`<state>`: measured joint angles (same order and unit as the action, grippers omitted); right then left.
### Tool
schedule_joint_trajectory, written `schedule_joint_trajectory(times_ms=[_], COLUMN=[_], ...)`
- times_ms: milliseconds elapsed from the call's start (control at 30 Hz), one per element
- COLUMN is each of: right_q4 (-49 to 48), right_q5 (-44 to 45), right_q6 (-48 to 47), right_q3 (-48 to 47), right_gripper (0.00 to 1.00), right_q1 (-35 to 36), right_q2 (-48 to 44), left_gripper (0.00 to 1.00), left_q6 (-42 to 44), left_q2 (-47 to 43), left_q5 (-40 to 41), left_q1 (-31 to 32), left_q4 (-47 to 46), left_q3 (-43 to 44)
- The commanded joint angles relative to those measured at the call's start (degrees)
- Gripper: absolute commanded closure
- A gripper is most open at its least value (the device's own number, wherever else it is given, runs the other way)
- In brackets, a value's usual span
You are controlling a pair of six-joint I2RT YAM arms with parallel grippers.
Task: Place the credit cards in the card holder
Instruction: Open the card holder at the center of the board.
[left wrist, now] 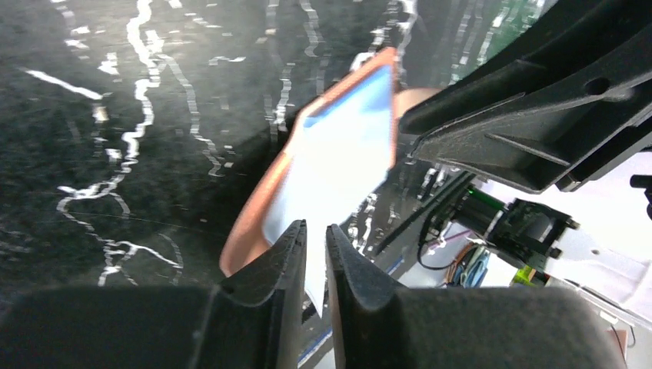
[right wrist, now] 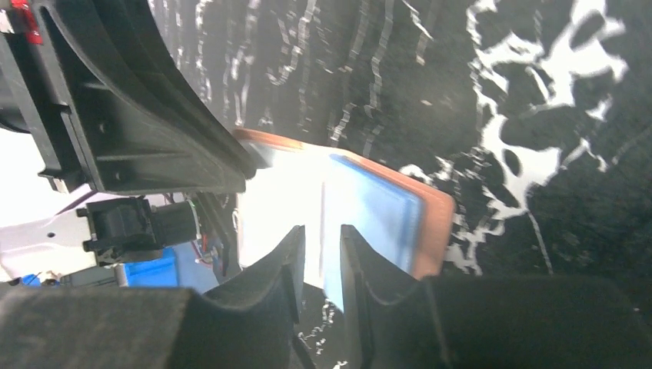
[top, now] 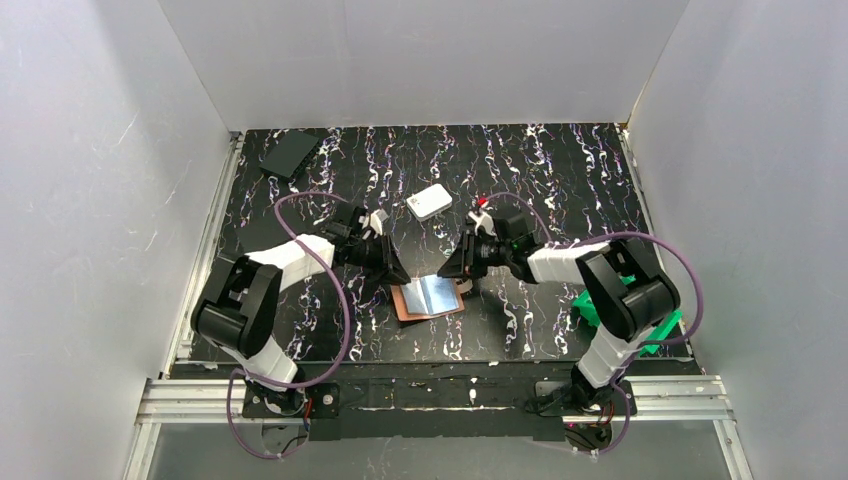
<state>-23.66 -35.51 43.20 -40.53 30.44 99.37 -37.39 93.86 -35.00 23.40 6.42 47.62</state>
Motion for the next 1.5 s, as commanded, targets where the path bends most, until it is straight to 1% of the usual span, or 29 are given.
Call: schedule_joint_trajectory(times_ms=[0,67,167,233,300,367,433,500,600,633,733,833,1000,1133,1267,1300,1333,1400,1467], right_q4=[7.68,8.20,7.66,5.25,3.16,1.59,1.39,1.68,1.60,1.15,1.26,4.17,11.22,16.69,21.73,23.11,26.63,31.07,35.54], right_q5=[1.19,0.70,0.34,-0.17,-0.26,-0.14,0.66,2.10,2.19,1.95,2.16,3.24,3.85,4.20,4.58,5.39,6.57,10.31,14.47], right_q6=[-2.58,-2.31,-1.55,-0.28,0.26,0.01,-1.45,-3.17,-4.66,-4.63,-4.66,-5.66,-7.58,-8.89,-10.62,-11.65,-12.62,-15.06,-17.47], right_q3=[-5.42,-5.25,-2.87,0.42,3.61,6.20,8.04,9.39,10.18,10.42,10.66,9.68,5.74,1.99,-2.67,-4.07,-5.39,-8.25,-10.87], right_gripper=[0.66,0.65,0.64,0.64,0.64,0.65,0.65,0.66,0.67,0.67,0.67,0.66,0.64,0.57,0.48,0.46,0.44,0.41,0.39], right_q1=[1.42,2.43,3.67,3.75,3.75,3.62,3.01,2.13,1.41,1.38,1.38,1.38,1.38,1.38,1.38,1.38,1.40,1.38,1.38], right_q2=[-6.76,-7.76,-8.52,-9.00,-8.71,-7.91,-6.64,-5.31,-2.69,-2.25,-2.56,-4.12,-8.16,-11.57,-14.77,-15.61,-16.47,-17.87,-18.82], left_gripper=[0.82,0.80,0.76,0.76,0.79,0.83,0.85,0.87,0.87,0.87,0.87,0.87,0.86,0.81,0.76,0.74,0.71,0.67,0.61], left_q6=[0.87,0.25,-0.67,-1.01,-1.57,-1.91,-2.11,-3.41,-6.14,-6.47,-5.55,-4.67,-2.55,-1.58,-0.87,-0.83,-0.70,-0.07,0.62], left_q2=[-5.70,-6.63,-7.92,-8.31,-8.18,-7.82,-6.65,-4.48,-1.31,-0.83,-1.24,-4.54,-11.27,-16.95,-21.79,-22.69,-23.42,-24.45,-25.15], left_q5=[-5.50,-6.90,-6.51,-5.87,-4.35,-1.95,2.40,5.07,3.57,2.66,2.28,2.52,2.93,2.31,1.98,1.91,1.87,1.87,2.02], left_q1=[1.40,3.11,6.65,8.84,9.53,9.34,8.90,7.65,4.52,4.32,4.29,4.29,4.31,4.31,4.29,4.29,4.29,4.29,4.29], left_q4=[3.76,3.95,3.96,3.25,1.86,0.70,-0.24,-2.13,-8.15,-9.10,-8.40,-6.83,0.34,4.54,8.88,9.63,10.26,11.83,13.27], left_q3=[4.15,4.74,3.51,0.65,-3.05,-7.20,-10.88,-14.41,-18.82,-19.35,-18.62,-17.81,-15.47,-13.58,-10.81,-10.31,-9.72,-8.36,-6.91])
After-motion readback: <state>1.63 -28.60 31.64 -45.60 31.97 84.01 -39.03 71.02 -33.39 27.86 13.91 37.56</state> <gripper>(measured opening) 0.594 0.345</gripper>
